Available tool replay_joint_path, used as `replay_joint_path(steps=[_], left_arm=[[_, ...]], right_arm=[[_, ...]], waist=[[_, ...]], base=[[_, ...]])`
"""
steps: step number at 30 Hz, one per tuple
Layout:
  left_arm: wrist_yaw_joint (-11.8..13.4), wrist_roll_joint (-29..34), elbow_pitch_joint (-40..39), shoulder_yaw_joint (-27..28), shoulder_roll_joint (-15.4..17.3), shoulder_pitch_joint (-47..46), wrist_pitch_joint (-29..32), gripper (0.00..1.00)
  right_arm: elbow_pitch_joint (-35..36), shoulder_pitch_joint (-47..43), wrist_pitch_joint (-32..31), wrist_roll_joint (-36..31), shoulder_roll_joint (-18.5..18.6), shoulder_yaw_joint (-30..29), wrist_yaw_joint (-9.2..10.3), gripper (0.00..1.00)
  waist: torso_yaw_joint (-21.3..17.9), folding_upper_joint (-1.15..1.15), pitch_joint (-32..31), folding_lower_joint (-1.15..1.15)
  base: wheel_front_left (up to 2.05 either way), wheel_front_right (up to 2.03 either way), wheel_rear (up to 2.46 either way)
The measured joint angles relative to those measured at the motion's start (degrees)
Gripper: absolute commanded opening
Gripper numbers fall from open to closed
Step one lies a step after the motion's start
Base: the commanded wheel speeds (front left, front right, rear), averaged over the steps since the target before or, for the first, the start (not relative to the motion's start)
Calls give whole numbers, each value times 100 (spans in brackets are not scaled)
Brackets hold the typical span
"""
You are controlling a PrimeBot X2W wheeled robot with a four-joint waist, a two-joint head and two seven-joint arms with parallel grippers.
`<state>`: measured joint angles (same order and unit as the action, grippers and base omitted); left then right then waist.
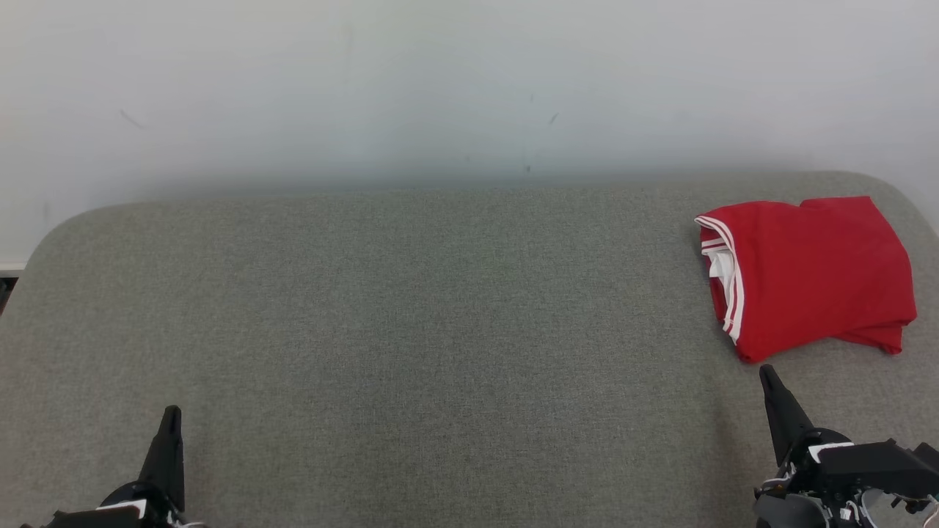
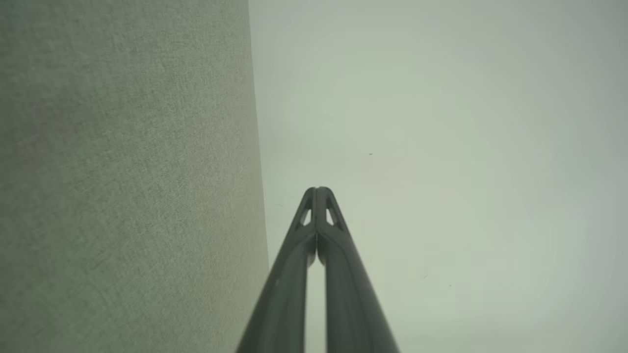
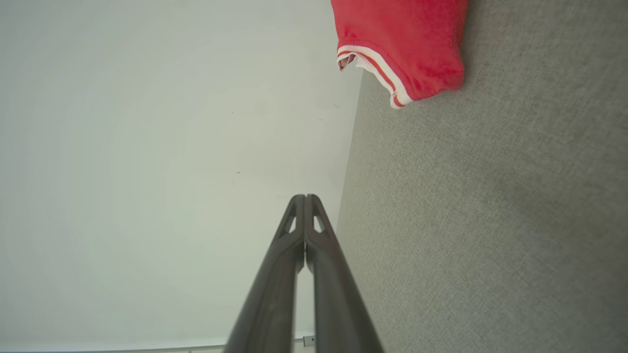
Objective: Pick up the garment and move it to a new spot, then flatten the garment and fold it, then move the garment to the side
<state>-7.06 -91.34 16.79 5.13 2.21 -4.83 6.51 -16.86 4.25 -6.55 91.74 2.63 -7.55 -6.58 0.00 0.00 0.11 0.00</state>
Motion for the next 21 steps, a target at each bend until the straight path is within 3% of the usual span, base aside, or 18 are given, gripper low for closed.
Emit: replay_joint_path(steps=[21], left_arm=[[-1, 0, 16, 1, -4, -13, 0, 0]], right_arm=[[-3, 10, 0, 0, -2, -2, -5, 0]], waist=[[0, 0, -1, 0]], base=[[0, 0, 0]])
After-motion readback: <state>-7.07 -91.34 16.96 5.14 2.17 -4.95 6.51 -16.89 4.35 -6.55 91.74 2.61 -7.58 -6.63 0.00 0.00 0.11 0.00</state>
